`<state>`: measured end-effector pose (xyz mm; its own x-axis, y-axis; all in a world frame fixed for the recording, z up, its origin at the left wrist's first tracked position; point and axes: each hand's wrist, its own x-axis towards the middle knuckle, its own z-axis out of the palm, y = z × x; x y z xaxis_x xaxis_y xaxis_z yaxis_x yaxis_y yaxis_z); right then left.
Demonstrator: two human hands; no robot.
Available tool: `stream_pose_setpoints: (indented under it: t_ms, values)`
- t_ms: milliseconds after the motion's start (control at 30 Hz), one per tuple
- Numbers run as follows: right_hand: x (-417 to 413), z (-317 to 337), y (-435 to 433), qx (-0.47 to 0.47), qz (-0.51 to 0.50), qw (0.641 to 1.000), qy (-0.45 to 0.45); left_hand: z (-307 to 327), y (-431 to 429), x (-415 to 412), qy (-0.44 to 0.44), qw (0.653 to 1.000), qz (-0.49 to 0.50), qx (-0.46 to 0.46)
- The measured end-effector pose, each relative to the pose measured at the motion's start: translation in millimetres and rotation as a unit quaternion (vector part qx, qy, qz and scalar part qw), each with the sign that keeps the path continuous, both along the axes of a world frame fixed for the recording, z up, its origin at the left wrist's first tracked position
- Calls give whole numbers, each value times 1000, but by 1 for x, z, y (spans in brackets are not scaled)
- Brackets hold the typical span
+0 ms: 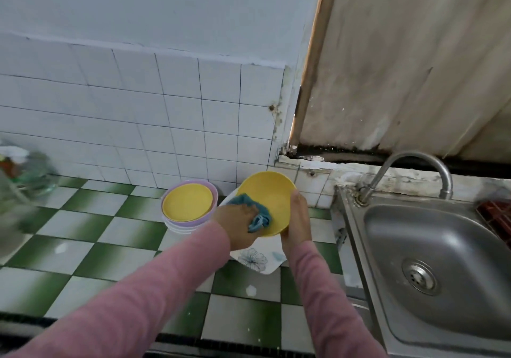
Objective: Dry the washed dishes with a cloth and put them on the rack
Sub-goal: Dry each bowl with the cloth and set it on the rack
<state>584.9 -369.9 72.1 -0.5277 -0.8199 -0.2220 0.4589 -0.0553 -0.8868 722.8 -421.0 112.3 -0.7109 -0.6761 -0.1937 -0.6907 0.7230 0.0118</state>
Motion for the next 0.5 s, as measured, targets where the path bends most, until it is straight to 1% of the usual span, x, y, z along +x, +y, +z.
stream_pose_setpoints:
  t_ms: [67,100,167,233,267,300,333,400,433,467,500]
  values:
    - [7,1,-2,-13,-2,1000,14,-4,-12,4,-39,999,16,-35]
    - [9,1,-4,-18,-2,1000,17,-7,-16,5,-38,998,25,-44]
    - [13,2,-9,-23,4,999,22,-14,-22,6,-5,999,39,-36]
    - [17,4,-10,-22,19,1000,2,-14,-21,3,46,998,43,-2]
    - [20,6,-10,-23,31,999,-12,-11,-19,0,73,996,39,31]
    - [24,7,-10,-25,47,998,-31,-7,-15,-5,111,990,33,85]
    - [27,8,-11,-28,59,996,-54,1,-8,-10,155,975,37,155]
    - [29,10,-14,-19,65,994,-81,8,1,-17,234,924,53,299]
    - [27,12,-15,-10,57,995,-87,12,4,-17,255,899,58,352]
    - [25,14,-16,-4,47,995,-90,13,4,-15,261,882,64,388]
    - [21,14,-16,3,41,995,-88,15,4,-12,254,872,70,413]
